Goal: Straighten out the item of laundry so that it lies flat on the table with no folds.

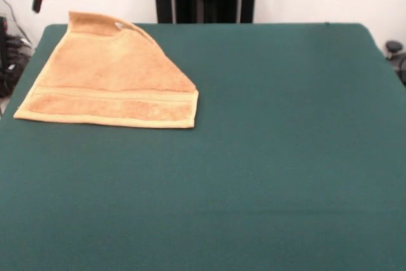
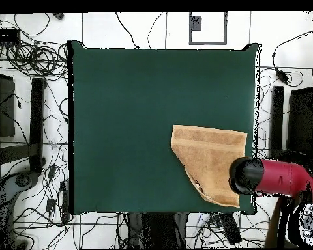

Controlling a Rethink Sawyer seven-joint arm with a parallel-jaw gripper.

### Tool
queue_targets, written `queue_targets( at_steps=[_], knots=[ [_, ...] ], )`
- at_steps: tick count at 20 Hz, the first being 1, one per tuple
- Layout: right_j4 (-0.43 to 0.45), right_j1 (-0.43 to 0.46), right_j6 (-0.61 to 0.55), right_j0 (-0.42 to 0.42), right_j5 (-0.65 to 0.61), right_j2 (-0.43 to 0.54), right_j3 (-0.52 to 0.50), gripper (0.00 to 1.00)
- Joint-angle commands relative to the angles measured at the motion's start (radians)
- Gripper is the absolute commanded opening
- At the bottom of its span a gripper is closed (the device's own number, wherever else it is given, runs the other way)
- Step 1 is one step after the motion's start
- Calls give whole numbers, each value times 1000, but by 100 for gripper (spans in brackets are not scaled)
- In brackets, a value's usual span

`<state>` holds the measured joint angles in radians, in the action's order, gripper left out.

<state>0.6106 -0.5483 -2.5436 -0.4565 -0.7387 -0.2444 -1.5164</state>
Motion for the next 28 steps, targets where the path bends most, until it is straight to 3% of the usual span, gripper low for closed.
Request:
queue_targets(
  at_steps=[1, 9, 15, 18, 23, 28],
  knots=[
    [60, 26, 368, -98, 192, 301, 21, 100],
    [166, 150, 402, -260, 391, 436, 35, 100],
    [272, 256, 315, -321, 520, 481, 59, 100],
    [279, 294, 190, -278, 566, 439, 64, 100],
    [205, 352, -124, -51, 690, 203, 83, 100],
    [63, 380, -222, 49, 711, 108, 60, 100]
  ],
)
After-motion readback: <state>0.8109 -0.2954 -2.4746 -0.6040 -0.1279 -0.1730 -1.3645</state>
